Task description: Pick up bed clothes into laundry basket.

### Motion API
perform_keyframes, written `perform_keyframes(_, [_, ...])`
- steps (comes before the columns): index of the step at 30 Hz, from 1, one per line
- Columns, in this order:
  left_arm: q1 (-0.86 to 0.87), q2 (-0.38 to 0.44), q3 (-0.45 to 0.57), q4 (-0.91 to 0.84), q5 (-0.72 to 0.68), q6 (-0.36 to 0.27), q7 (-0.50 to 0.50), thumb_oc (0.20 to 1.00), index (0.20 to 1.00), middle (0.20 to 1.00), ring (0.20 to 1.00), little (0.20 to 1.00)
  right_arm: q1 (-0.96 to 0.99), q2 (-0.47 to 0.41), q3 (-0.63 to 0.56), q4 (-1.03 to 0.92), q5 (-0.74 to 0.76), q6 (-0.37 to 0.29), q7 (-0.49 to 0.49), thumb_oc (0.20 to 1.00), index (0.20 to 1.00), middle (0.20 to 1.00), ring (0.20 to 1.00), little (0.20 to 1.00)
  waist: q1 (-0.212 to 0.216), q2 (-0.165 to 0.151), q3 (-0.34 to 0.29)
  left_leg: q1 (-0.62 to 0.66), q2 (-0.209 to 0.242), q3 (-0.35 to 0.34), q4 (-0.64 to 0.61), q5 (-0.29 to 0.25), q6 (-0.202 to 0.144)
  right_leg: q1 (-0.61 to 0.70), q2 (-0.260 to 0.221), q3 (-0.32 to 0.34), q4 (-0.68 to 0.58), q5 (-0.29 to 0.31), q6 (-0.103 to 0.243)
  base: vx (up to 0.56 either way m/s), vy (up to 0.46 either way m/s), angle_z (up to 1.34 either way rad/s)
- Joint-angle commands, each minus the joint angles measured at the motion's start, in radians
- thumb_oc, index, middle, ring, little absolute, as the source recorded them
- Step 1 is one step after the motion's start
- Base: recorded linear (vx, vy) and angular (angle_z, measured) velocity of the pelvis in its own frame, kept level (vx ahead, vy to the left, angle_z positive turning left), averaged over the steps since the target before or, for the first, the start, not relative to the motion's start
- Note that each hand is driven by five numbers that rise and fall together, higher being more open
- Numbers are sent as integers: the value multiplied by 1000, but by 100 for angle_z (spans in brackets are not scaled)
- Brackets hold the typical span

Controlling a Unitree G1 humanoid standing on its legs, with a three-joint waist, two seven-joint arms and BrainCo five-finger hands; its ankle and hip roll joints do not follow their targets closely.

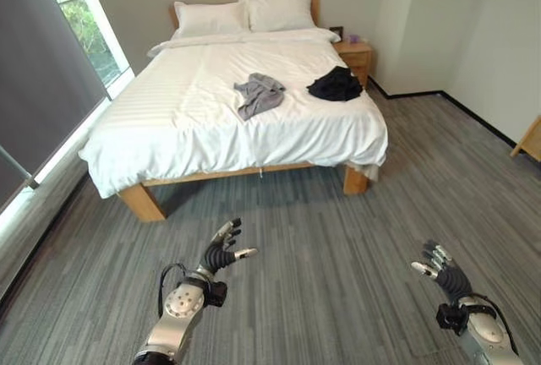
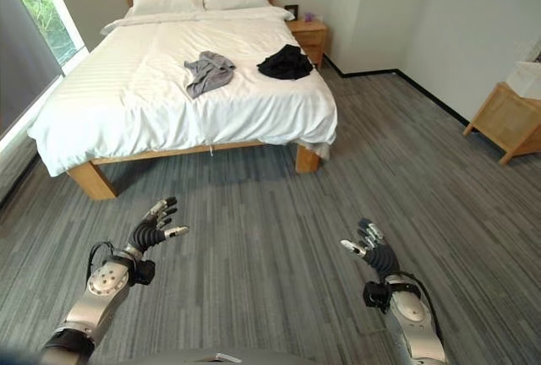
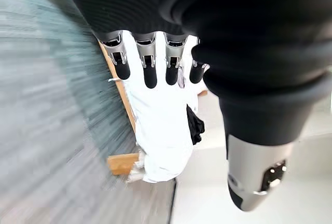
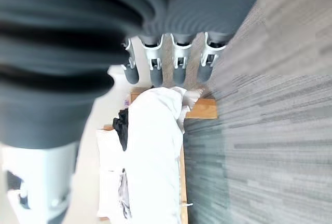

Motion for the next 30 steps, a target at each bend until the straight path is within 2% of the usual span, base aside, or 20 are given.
perform_keyframes(1, [-71, 0, 18, 101, -57, -51, 10, 1000, 1000, 1000, 1000, 1000, -38, 15, 20, 51, -81, -52, -9, 1000, 1000, 1000, 1000, 1000, -14, -35, -44, -49, 4, -92, 6, 10, -30, 8, -94, -19, 33, -38, 96, 0, 0, 0])
perform_keyframes(4, [-61, -6, 6, 98, -36, -47, 14, 1000, 1000, 1000, 1000, 1000, -22, 46, 37, 48, -49, -51, 3, 1000, 1000, 1000, 1000, 1000, -16, -33, -33, -50, 2, -87, 6, 9, -28, 7, -95, -14, 33, -38, 96, 6, 10, 0])
perform_keyframes(12, [-86, 7, 13, 74, -36, -52, 37, 1000, 1000, 1000, 1000, 1000, -50, 22, 36, 12, -50, -61, -13, 1000, 1000, 1000, 1000, 1000, -19, -33, -12, -68, -4, -79, 6, 11, -22, -21, -102, -3, 37, -30, 102, 5, 17, -2])
perform_keyframes(15, [-126, 17, 17, 61, -32, -54, 66, 1000, 1000, 1000, 1000, 1000, -95, 7, 35, 9, -47, -63, -32, 1000, 1000, 1000, 1000, 1000, -19, -33, 14, -101, -18, -63, 32, -2, -9, -62, -118, 12, 84, -36, 114, 7, 95, -16])
perform_keyframes(16, [-133, 5, 20, 61, -57, -48, 72, 1000, 1000, 1000, 1000, 1000, -112, 6, 40, 19, -42, -62, -37, 1000, 1000, 1000, 1000, 1000, -15, -23, 32, -118, -27, -60, 58, -20, 9, -125, -125, 24, 196, -47, 124, -20, 198, -29])
perform_keyframes(17, [-143, -2, 19, 45, -63, -40, 77, 1000, 1000, 1000, 1000, 1000, -124, 10, 53, 7, -36, -58, -35, 1000, 1000, 1000, 1000, 1000, -18, -13, 61, -123, -39, -59, 69, -27, 30, -244, -130, 43, 405, 29, 133, -45, 220, -45])
perform_keyframes(18, [-153, -1, 15, 40, -68, -39, 81, 1000, 1000, 1000, 1000, 1000, -133, 13, 68, -1, -35, -56, -35, 1000, 1000, 1000, 1000, 1000, -31, -4, 90, -118, -37, -60, 70, -27, 37, -300, -125, 49, 514, 84, 133, -30, 170, -47])
perform_keyframes(19, [-168, 0, 5, 44, -68, -38, 85, 1000, 1000, 1000, 1000, 1000, -143, 16, 81, -5, -31, -54, -35, 1000, 1000, 1000, 1000, 1000, -41, 5, 109, -114, -30, -62, 70, -26, 38, -349, -109, 57, 586, 89, 130, 61, 102, -25])
perform_keyframes(20, [-181, 0, 5, 48, -66, -37, 90, 1000, 1000, 1000, 1000, 1000, -152, 22, 86, -7, -28, -54, -38, 1000, 1000, 1000, 1000, 1000, -46, 8, 120, -101, -29, -59, 67, -33, 39, -392, -117, 38, 604, 88, 127, 299, 55, 3])
perform_keyframes(21, [-196, -2, 13, 60, -65, -41, 108, 1000, 1000, 1000, 1000, 1000, -161, 30, 98, -7, -23, -49, -34, 1000, 1000, 1000, 1000, 1000, -63, 12, 125, -50, -23, -40, 45, -52, 29, -459, -148, -11, 525, 84, 126, 434, -15, 3])
perform_keyframes(22, [-197, -6, 21, 65, -70, -43, 115, 1000, 1000, 1000, 1000, 1000, -161, 29, 97, -10, -20, -49, -31, 1000, 1000, 1000, 1000, 1000, -75, 11, 126, -14, -19, -40, 31, -61, 18, -475, -147, -28, 448, 78, 128, 373, -36, -7])
perform_keyframes(23, [-197, -7, 22, 66, -70, -43, 115, 1000, 1000, 1000, 1000, 1000, -161, 28, 98, -10, -20, -48, -31, 1000, 1000, 1000, 1000, 1000, -77, 17, 131, -4, -12, -41, 26, -62, 16, -464, -142, -34, 442, 77, 126, 437, -169, -41])
perform_keyframes(24, [-207, -16, 34, 87, -97, -48, 120, 1000, 1000, 1000, 1000, 1000, -156, 16, 92, -10, -14, -48, -28, 1000, 1000, 1000, 1000, 1000, -107, 4, 138, 48, -2, -61, 12, -83, -12, -498, -129, -27, 263, 110, 148, 448, -202, -60])
perform_keyframes(26, [-223, -20, 35, 105, -88, -45, 124, 1000, 1000, 1000, 1000, 1000, -152, 11, 89, -11, -21, -43, -34, 1000, 1000, 1000, 1000, 1000, -135, 6, 151, 99, 38, -71, 6, -111, -38, -508, -111, -27, 130, 168, 170, 549, -270, -16])
perform_keyframes(28, [-229, -19, 31, 104, -68, -42, 131, 1000, 1000, 1000, 1000, 1000, -143, 10, 80, -13, -19, -39, -33, 1000, 1000, 1000, 1000, 1000, -146, 3, 149, 122, 58, -77, 11, -126, -50, -520, -105, -33, 110, 188, 179, 345, -211, 20])
perform_keyframes(29, [-228, -19, 30, 100, -67, -38, 127, 1000, 1000, 1000, 1000, 1000, -127, 11, 69, -25, -9, -34, -28, 1000, 1000, 1000, 1000, 1000, -156, 0, 140, 131, 76, -85, 29, -133, -64, -508, -97, -10, 129, 179, 173, 464, -326, 15])
perform_keyframes(30, [-219, -33, 34, 96, -70, -35, 134, 1000, 1000, 1000, 1000, 1000, -122, 8, 59, -13, 8, -39, -29, 1000, 1000, 1000, 1000, 1000, -163, 8, 122, 121, 125, -93, 112, -108, -82, -518, -67, -7, 177, 160, 144, 464, -329, 44])
